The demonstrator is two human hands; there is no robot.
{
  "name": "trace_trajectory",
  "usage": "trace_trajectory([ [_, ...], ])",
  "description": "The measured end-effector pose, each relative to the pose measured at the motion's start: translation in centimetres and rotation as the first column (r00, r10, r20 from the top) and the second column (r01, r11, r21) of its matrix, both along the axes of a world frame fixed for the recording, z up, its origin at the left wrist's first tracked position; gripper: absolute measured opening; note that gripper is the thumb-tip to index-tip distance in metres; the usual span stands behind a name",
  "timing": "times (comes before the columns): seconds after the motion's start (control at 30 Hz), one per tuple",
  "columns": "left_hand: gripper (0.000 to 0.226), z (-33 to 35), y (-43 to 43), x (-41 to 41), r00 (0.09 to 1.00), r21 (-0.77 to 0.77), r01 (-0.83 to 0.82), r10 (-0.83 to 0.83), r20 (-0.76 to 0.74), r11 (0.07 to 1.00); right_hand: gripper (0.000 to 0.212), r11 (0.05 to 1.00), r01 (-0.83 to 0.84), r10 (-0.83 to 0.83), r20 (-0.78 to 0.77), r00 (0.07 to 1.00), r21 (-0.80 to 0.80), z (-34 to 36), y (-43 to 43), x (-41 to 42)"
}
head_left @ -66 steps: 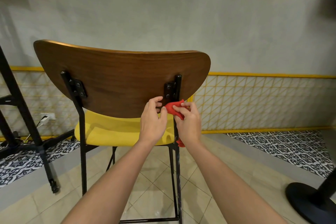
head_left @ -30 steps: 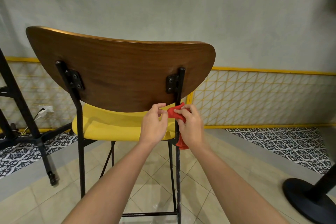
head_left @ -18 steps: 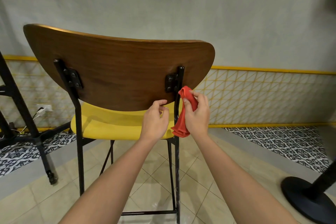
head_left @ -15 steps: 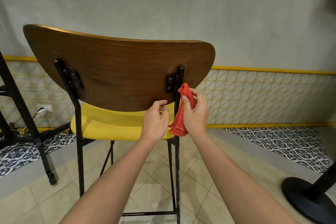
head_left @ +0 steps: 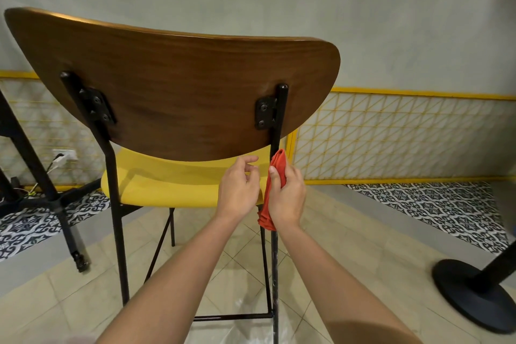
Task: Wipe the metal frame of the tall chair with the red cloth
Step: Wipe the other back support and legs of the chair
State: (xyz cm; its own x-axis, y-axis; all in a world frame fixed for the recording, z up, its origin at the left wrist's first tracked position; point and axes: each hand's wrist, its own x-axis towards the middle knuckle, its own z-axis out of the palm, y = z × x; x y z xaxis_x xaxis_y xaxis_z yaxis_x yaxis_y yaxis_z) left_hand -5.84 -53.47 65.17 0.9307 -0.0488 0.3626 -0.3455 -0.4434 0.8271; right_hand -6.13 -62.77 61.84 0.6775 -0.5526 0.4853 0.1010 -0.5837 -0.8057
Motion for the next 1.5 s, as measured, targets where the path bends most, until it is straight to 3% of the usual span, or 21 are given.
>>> trace_trajectory([
  [0.27, 0.027, -1.9, -0.3, 0.1, 0.999, 0.004, -0.01, 0.01, -0.031, 1.0, 0.038, 0.99, 0.088, -0.105, -0.163, 0.981, -0.107, -2.8, -0.1, -1.2],
  [0.47, 0.026, -2.7, -0.4, -0.2, 0.999, 0.006, 0.0, 0.0, -0.046, 1.0, 0.035, 0.99, 0.044, -0.086, -0.331, 0.94, -0.132, -6.3, -1.1, -2.7],
  [0.63, 0.027, -2.6, -0.7, -0.4, 0.999, 0.019, 0.004, -0.003, -0.043, 1.0, 0.034, 0.99, 0.025, -0.065, -0.288, 0.955, -0.139, -5.0, -1.3, -2.8],
  [0.83, 0.028, -1.8, -0.3, -0.1, 0.999, 0.007, 0.001, -0.001, -0.038, 1.0, 0.039, 0.998, -0.026, 0.022, -0.062, 0.998, -0.061, 1.0, -0.3, -0.5],
  [1.03, 0.028, -1.8, 0.1, 0.4, 0.999, -0.033, -0.015, 0.014, -0.046, 0.999, 0.035, 0.998, -0.047, 0.048, 0.027, 0.998, -0.034, 2.1, 0.1, 0.1],
  [1.3, 0.027, -3.2, -0.8, 0.8, 0.999, -0.057, 0.001, -0.003, -0.042, 0.998, 0.043, 0.987, 0.035, -0.047, -0.068, 0.997, -0.158, -1.6, 0.5, -1.4],
  [1.5, 0.027, -4.5, -1.3, 0.8, 0.999, -0.063, -0.006, 0.004, -0.036, 0.998, 0.04, 0.985, 0.048, -0.079, -0.186, 0.979, -0.166, -5.0, -0.6, -2.3],
])
